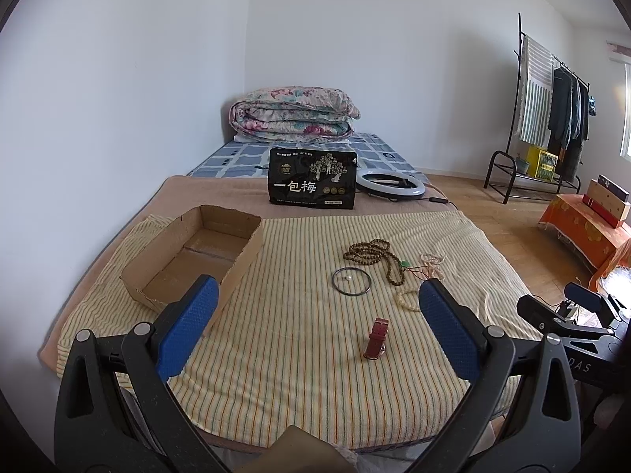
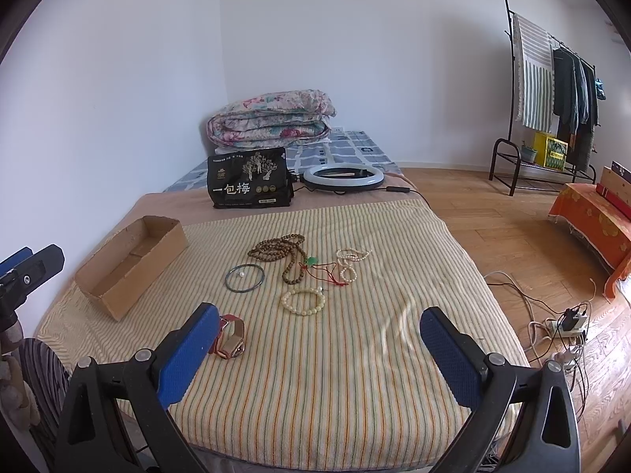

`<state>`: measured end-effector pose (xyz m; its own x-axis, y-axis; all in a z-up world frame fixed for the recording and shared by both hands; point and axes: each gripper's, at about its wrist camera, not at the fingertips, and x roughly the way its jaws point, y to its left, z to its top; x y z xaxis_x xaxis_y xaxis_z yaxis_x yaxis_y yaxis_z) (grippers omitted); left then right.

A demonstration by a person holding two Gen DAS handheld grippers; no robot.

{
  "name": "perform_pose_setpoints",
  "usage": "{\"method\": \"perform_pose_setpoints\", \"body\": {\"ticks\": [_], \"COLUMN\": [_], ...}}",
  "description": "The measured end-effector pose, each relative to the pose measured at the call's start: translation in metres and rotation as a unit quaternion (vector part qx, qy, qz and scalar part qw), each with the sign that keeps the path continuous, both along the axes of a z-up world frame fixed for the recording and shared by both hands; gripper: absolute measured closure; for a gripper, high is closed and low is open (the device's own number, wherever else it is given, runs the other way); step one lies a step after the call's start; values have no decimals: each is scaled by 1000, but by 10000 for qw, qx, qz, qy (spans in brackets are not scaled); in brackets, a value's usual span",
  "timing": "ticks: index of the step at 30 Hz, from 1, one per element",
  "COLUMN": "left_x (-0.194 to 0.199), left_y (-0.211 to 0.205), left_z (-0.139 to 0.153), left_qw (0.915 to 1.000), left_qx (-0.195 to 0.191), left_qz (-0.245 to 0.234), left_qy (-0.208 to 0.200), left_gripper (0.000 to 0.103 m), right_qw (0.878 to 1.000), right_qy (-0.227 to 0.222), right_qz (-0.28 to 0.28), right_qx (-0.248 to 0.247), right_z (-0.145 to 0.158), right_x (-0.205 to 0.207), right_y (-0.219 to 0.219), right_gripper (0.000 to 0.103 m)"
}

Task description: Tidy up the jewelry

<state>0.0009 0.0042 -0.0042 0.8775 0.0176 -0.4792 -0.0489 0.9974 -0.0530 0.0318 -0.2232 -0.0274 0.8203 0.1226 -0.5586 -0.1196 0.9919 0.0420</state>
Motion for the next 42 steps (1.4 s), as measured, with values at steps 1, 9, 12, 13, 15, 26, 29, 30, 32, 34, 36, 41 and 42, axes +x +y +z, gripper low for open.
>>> {"method": "perform_pose_setpoints", "body": {"ticks": [1,9,12,13,15,26,29,30,32,34,36,41,42], "left_x": [0,14,19,22,28,64,70,73,78,85,93,112,115], "left_y": [-1,7,12,13,16,15,3,-1,-9,-16,-22,-30,-31], "left_z": [-2,-9,-11,-13,-16,-57,-68,-72,-80,-88,-97,-112,-114], "left_qw": [10000,9998,9998,9997,9995,9912,9858,9841,9807,9773,9725,9624,9614], "left_qx": [12,-42,-88,-108,-148,-449,-442,-430,-362,-316,-304,-218,-191], "left_qz": [12,89,79,75,40,-564,-909,-997,-1152,-1297,-1428,-1709,-1739], "left_qy": [16,150,171,192,280,1113,1338,1405,1537,1648,1816,2102,2124], "left_gripper": [0,0,0,0,0,0,1,6,11,12,19,25,25], "right_qw": [10000,9999,9997,9995,9992,9936,9913,9904,9888,9863,9837,9771,9759], "right_qy": [7,124,158,174,221,1004,1194,1264,1368,1515,1644,1974,2039], "right_qz": [-1,13,80,52,68,403,477,480,534,612,701,801,780], "right_qx": [-4,-93,-186,-261,-337,-324,-298,-295,-263,-228,-189,4,49], "right_z": [-1,-8,-11,-12,-16,-57,-70,-75,-84,-94,-101,-119,-123], "right_x": [1,16,25,29,37,110,129,135,144,153,160,177,181], "right_y": [1,-1,-1,-1,-2,-6,-4,-3,0,3,7,9,9], "right_gripper": [0,0,1,1,1,17,21,22,26,29,32,41,42]}}
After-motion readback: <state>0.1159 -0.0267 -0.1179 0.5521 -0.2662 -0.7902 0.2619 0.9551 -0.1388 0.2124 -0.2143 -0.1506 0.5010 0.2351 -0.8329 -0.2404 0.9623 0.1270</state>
